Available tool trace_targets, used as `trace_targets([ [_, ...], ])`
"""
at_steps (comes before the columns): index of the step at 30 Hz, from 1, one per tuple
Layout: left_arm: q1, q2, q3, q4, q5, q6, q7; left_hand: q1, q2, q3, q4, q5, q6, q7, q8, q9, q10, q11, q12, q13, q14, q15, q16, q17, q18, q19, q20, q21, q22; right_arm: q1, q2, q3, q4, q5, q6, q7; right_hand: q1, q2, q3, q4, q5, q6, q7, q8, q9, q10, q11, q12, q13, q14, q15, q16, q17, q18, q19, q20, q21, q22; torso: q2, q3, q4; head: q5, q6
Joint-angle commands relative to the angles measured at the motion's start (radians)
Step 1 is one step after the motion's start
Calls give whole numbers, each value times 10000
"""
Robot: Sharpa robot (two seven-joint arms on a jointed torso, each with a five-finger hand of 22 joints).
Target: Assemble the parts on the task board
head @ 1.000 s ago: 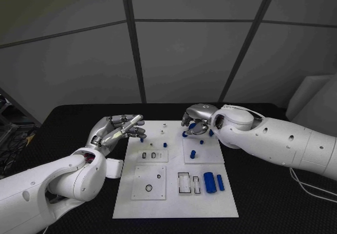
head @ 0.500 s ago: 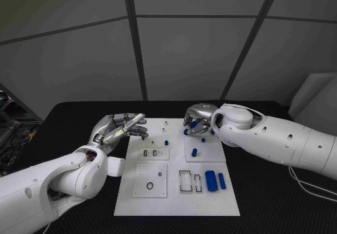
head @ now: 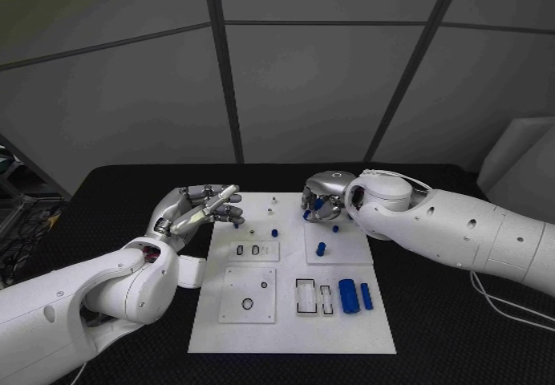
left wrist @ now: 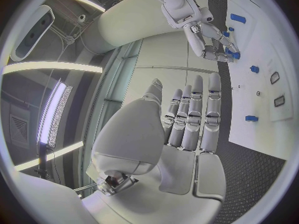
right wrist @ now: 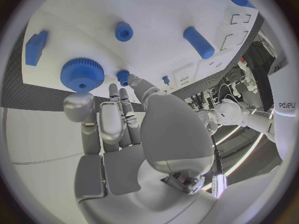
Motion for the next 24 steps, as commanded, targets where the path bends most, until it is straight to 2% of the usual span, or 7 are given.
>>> trace_targets([
  [1,12,22,10,-16,0,49,61,16,42,-6,-65,-67,18,81,-66,-13,-37,18,-65,-11,-31,30,-63,14,492,102,-2,59,11,20,23,5,-21,-49,330,55,108,-7,62,-2,-67,79,-5,6,12,98,-3,25,0,364,14,49,20,-102,47,12,55,19,10,-5,-8,-2,-18],
  [8,12,41,10,-47,16,48,63,16,49,-5,-70,-65,13,92,-75,-12,-44,24,-76,-12,-19,31,-60,28,492,106,-2,68,17,19,87,4,-121,-43,386,87,120,6,143,21,-102,117,-8,13,15,142,-8,19,-3,357,12,81,42,-105,29,13,96,56,22,-12,6,-7,-51],
  [18,12,63,10,-70,18,63,52,18,60,-2,-74,-63,9,99,-83,-12,-49,29,-86,-12,-12,33,-59,39,492,109,-2,75,21,18,145,2,-270,-16,276,162,238,58,466,40,-168,278,-14,44,30,323,-36,23,-1,347,-11,196,134,-123,14,5,274,255,32,-19,-17,15,-59],
  [24,12,65,10,-79,19,75,34,22,76,5,-78,-62,7,102,-89,-12,-53,32,-94,-13,-8,34,-59,49,492,110,-1,81,24,18,136,2,-263,-14,55,200,391,126,842,1,-477,486,-32,89,53,541,-75,29,10,340,-49,285,196,-145,25,-21,446,456,43,-20,-19,10,-56],
])
